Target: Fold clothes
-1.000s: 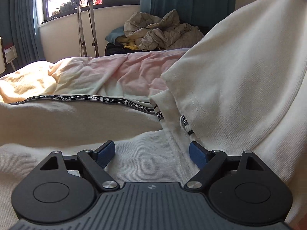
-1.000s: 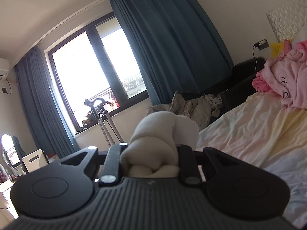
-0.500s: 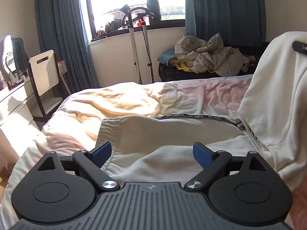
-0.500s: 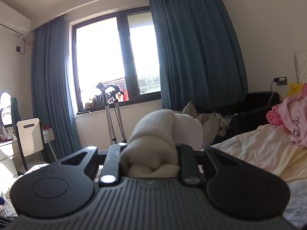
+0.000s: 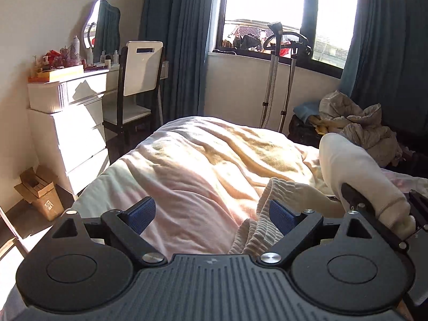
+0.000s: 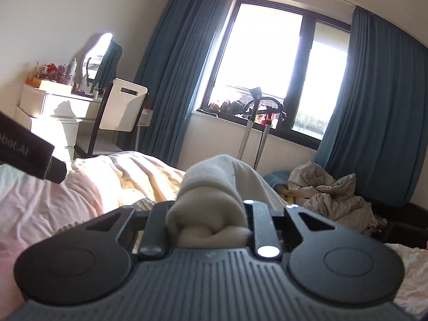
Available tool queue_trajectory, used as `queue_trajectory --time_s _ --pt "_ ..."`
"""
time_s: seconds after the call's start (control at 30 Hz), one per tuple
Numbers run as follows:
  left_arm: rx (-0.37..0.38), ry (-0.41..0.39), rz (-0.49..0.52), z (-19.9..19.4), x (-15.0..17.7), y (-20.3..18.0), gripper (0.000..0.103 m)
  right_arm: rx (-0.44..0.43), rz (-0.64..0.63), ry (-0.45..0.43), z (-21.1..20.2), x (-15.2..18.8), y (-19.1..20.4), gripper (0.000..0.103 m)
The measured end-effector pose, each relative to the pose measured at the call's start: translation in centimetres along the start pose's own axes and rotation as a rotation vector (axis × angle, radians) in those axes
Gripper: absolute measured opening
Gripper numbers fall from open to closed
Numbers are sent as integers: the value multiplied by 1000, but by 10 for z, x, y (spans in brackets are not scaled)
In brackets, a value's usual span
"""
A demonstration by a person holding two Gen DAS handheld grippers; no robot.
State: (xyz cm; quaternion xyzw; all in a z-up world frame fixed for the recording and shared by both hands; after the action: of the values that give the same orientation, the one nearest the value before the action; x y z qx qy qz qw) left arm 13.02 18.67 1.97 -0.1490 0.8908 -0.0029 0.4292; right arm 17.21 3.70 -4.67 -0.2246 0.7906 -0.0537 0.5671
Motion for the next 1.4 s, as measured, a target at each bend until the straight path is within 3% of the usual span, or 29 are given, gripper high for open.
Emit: queue_trajectory --time_s 0.07,0.17,0.4,0.43,0.5,0.7,0.87,0.93,1.07,1.2,1.27,1.3,1.33,1.4 --pt "20 -29 -32 0 -3 9 94 -37 -104 42 15 12 36 24" --pt "34 -68 -56 2 -2 16 94 -53 -197 79 27 30 60 25" --pt "201 -40 -50 13 7 -13 94 -176 -140 37 -36 37 11 45" --pt "213 -43 -32 11 10 -19 94 -194 -129 31 -46 38 4 55" --pt "218 -48 8 8 16 -32 95 -232 -109 19 -65 40 -11 62" --pt "193 -81 199 10 40 -78 98 -313 -43 -6 -116 47 -57 68" --pt "218 -65 287 9 63 -100 98 -189 39 58 -99 67 -98 68" --pt "218 -52 320 11 70 -106 98 -206 80 91 -85 71 -104 69" --pt "186 -62 369 19 82 -111 100 -320 122 195 -49 93 -90 72" --pt "168 -51 366 25 92 -114 100 -342 143 227 -35 105 -83 68" --pt "137 -75 393 22 94 -115 100 -365 229 234 -37 101 -91 47" --pt "121 -89 407 20 95 -116 100 -374 269 235 -39 98 -95 28" --pt "112 -94 415 19 96 -116 100 -377 305 232 -43 96 -100 18" --pt "100 -94 418 17 97 -115 100 -373 364 220 -50 91 -109 14"
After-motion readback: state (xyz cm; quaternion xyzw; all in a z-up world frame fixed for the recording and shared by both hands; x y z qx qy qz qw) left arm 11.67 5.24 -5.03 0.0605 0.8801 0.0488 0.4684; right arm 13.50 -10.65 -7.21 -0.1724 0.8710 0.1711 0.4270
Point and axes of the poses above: each gripper's, at about its wrist camera, not at the fingertips, and z roughly the way its jaws point, y to its left, x to its underside, the point moved 7 cm from there along z, roughly the way its jaws point, and after that the axes turned 12 degrees about y, right-handed, at the moved point
